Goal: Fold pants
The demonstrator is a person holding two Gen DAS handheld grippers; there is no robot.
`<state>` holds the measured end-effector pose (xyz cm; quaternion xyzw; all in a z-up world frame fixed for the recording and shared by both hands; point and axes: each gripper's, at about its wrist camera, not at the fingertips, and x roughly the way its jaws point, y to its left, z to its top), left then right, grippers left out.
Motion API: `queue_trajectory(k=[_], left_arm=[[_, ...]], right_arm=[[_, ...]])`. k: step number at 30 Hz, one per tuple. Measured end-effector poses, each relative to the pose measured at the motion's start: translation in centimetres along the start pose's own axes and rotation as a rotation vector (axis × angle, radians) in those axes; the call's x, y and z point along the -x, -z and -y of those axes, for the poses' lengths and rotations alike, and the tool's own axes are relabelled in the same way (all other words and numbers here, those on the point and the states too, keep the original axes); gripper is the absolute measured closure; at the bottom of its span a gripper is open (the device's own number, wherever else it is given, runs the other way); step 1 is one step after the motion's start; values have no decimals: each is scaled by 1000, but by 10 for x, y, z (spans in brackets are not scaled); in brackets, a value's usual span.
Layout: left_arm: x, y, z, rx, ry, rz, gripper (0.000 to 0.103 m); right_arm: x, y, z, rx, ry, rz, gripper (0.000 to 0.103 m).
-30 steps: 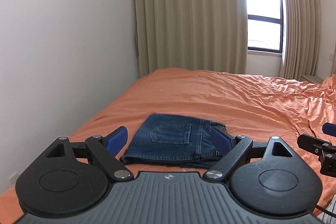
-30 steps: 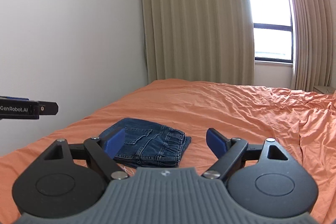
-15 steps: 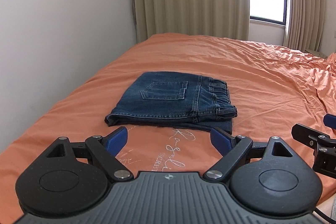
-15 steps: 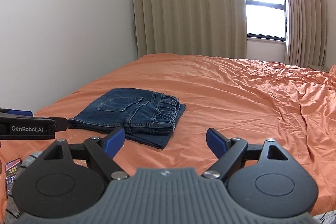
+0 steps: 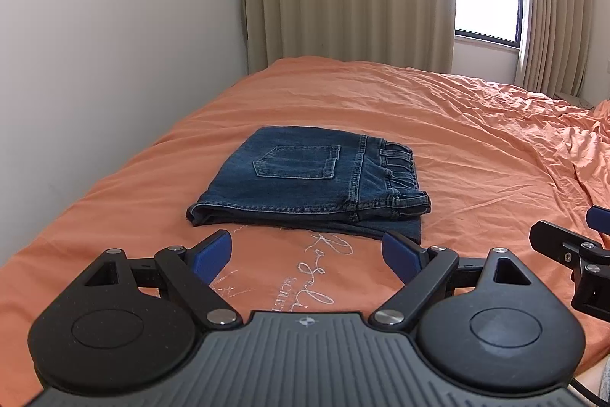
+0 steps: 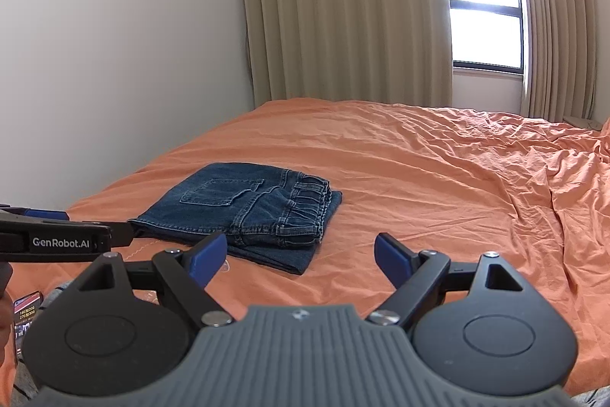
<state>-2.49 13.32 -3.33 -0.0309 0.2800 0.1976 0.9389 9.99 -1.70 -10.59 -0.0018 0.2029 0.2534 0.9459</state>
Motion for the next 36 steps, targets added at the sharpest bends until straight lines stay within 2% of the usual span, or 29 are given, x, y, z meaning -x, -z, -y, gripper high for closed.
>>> queue_trajectory(k=[36], left_arm=[[5,-4,1,-6,18,-2,0]], right_arm=[[16,-1,0,-16,10,31,22]])
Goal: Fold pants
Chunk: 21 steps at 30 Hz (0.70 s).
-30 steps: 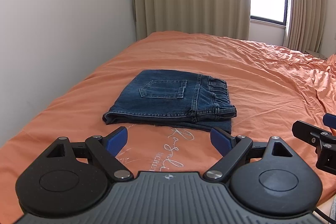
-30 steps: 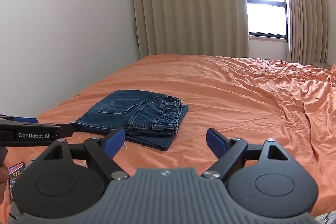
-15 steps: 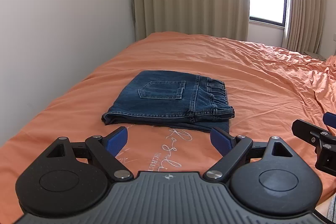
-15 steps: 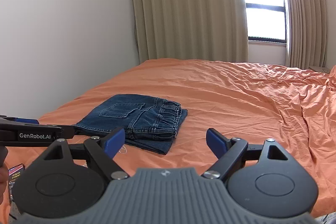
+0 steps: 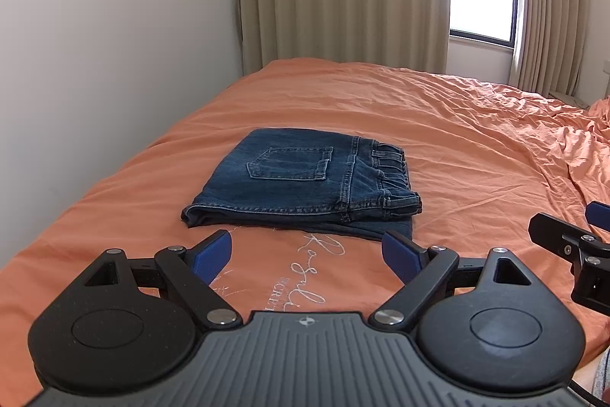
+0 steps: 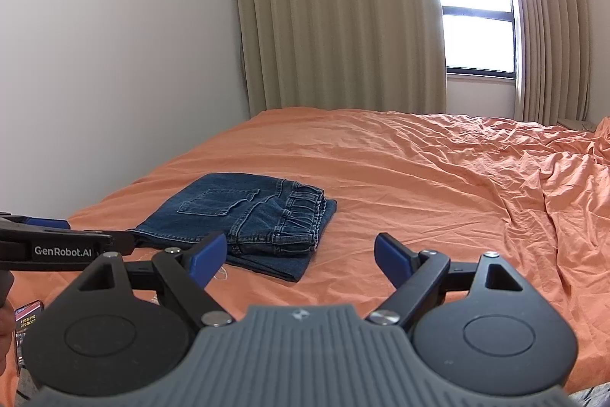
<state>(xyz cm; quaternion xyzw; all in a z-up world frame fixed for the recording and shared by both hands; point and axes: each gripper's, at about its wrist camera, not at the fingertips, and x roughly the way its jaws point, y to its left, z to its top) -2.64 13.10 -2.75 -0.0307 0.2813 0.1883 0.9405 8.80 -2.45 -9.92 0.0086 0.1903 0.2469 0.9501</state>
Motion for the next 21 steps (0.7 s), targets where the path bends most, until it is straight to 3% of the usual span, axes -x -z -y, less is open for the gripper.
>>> queue_trajectory(k=[21], left_arm=[[0,-1,5,-20,-1,4,0]], right_arm=[[-2,0,5,-18,0,-15,22]])
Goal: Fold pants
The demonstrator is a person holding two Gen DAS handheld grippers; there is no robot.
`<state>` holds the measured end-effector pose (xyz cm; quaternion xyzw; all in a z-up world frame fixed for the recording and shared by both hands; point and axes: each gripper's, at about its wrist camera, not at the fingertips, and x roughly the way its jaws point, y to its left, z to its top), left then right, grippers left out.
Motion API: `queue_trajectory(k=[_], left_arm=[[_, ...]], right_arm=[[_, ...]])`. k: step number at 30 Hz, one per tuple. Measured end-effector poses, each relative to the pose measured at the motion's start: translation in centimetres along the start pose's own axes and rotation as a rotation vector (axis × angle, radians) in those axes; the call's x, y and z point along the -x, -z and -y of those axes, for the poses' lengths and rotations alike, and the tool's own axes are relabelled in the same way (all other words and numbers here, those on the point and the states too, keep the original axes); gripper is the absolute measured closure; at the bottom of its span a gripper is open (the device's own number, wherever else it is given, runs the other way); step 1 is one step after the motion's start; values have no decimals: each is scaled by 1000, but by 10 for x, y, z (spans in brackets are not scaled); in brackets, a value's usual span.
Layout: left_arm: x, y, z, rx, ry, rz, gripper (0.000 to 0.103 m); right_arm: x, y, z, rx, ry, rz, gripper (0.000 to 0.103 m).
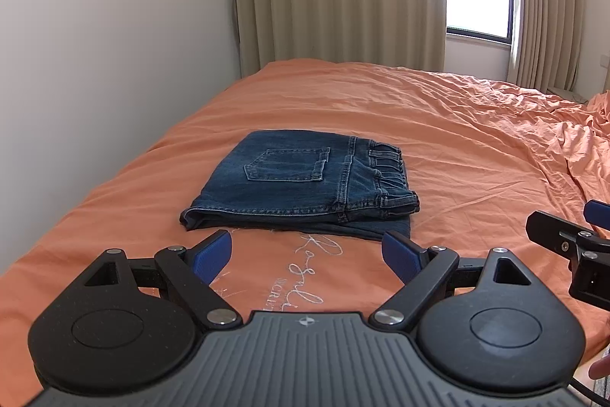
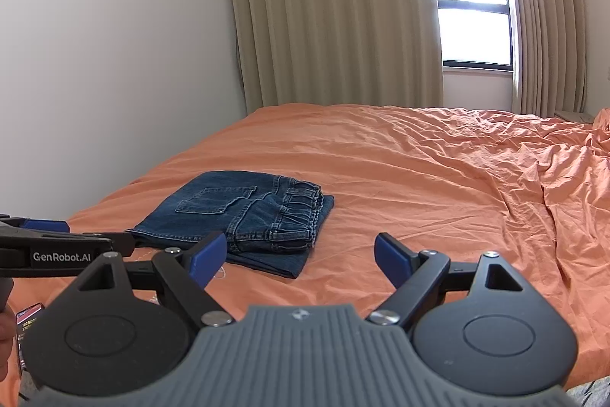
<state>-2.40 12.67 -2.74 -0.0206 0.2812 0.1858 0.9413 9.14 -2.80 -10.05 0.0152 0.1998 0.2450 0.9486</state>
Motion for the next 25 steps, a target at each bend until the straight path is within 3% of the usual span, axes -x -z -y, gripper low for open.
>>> queue_trajectory(k=[25], left_arm=[[5,-1,1,-4,27,14,0]], right_arm=[[2,0,-1,12,-3,-7,22]])
